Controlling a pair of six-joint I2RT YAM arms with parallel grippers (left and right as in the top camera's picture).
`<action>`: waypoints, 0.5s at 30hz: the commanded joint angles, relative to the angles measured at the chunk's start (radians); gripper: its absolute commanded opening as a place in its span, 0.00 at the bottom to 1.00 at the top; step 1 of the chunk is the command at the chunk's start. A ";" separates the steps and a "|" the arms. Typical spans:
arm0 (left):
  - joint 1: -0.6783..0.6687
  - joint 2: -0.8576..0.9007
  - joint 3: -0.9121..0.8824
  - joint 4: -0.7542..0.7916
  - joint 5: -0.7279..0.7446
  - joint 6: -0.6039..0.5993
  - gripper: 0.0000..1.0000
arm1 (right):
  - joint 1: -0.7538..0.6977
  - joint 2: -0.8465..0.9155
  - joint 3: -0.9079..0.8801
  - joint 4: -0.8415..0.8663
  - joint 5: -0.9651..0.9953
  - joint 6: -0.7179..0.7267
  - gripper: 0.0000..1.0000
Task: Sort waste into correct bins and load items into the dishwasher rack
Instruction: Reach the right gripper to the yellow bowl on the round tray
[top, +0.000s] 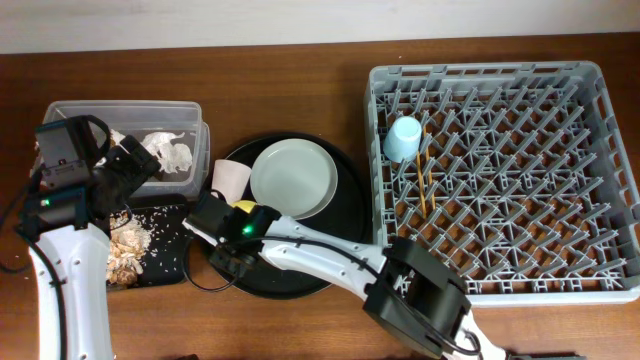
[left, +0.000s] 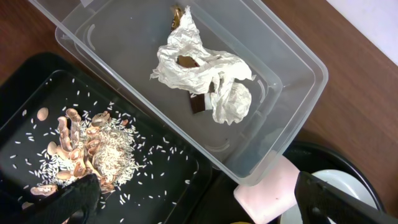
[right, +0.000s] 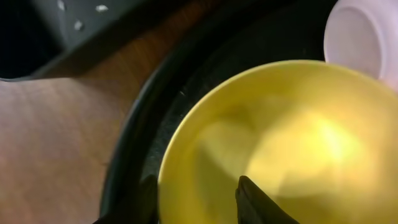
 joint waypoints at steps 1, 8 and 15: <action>0.003 -0.011 0.009 -0.001 0.005 0.005 0.99 | 0.001 0.018 0.014 -0.012 0.036 0.005 0.34; 0.003 -0.011 0.009 -0.001 0.005 0.005 0.99 | 0.001 0.001 0.017 -0.128 0.036 0.005 0.04; 0.003 -0.011 0.009 -0.001 0.005 0.005 0.99 | -0.015 -0.230 0.069 -0.238 0.028 0.096 0.04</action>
